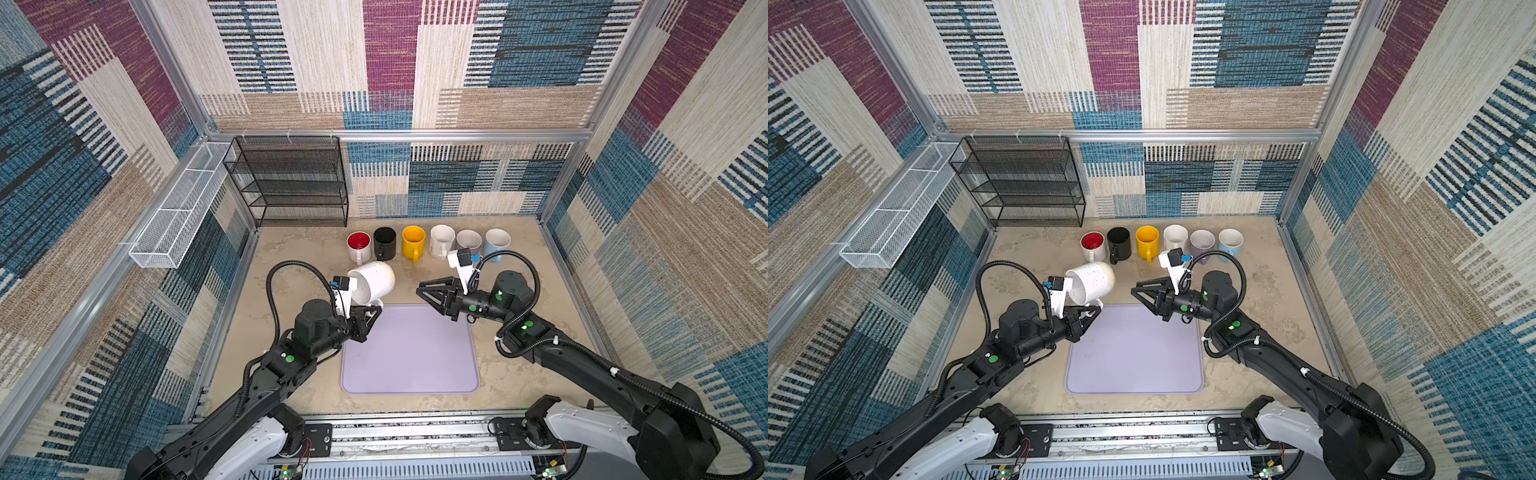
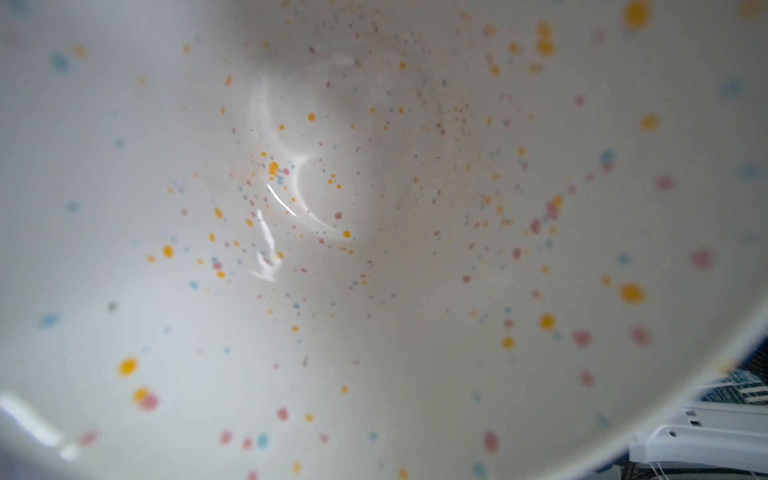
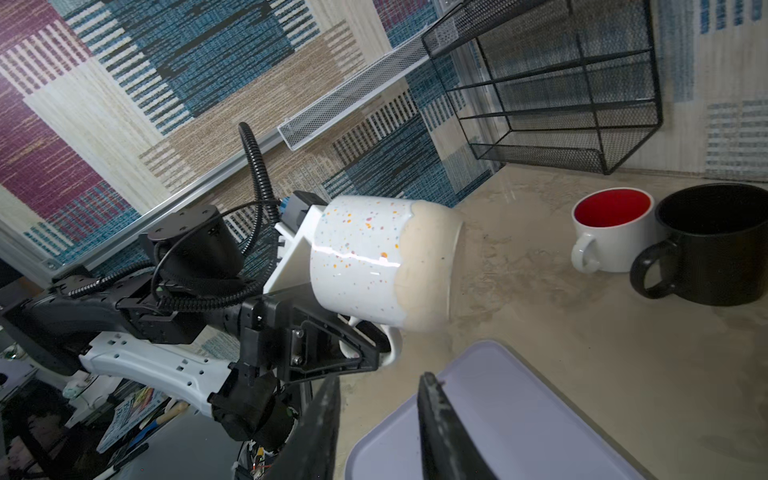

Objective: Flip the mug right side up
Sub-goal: 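Open the right gripper and pull it back while the left gripper carries the mug away, then lower the speckled mug upright at the start of the mug row with the left gripper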

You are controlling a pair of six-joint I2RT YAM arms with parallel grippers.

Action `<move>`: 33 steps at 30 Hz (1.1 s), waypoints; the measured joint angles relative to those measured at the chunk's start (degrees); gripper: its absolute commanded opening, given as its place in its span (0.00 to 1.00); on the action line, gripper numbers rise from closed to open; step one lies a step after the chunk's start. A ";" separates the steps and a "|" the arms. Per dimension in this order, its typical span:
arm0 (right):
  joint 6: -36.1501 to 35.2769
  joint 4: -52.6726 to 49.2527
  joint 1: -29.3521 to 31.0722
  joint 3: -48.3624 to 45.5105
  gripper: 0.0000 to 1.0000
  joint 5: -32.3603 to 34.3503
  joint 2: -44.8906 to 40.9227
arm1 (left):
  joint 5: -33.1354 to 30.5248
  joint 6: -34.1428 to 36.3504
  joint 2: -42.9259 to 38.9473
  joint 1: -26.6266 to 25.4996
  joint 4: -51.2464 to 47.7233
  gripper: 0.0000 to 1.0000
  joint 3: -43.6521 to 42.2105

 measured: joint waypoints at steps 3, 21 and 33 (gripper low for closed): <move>0.22 -1.55 -0.28 -0.20 0.35 1.64 -0.04 | -1.75 0.59 0.87 1.27 -4.63 0.00 2.21; -0.90 -8.33 -0.61 -1.09 0.37 6.56 -1.70 | -12.17 10.67 16.83 13.57 -27.47 0.00 21.03; -1.38 -13.20 -0.76 -3.43 0.37 8.39 -3.58 | -13.97 18.10 37.38 21.09 -34.49 0.00 35.74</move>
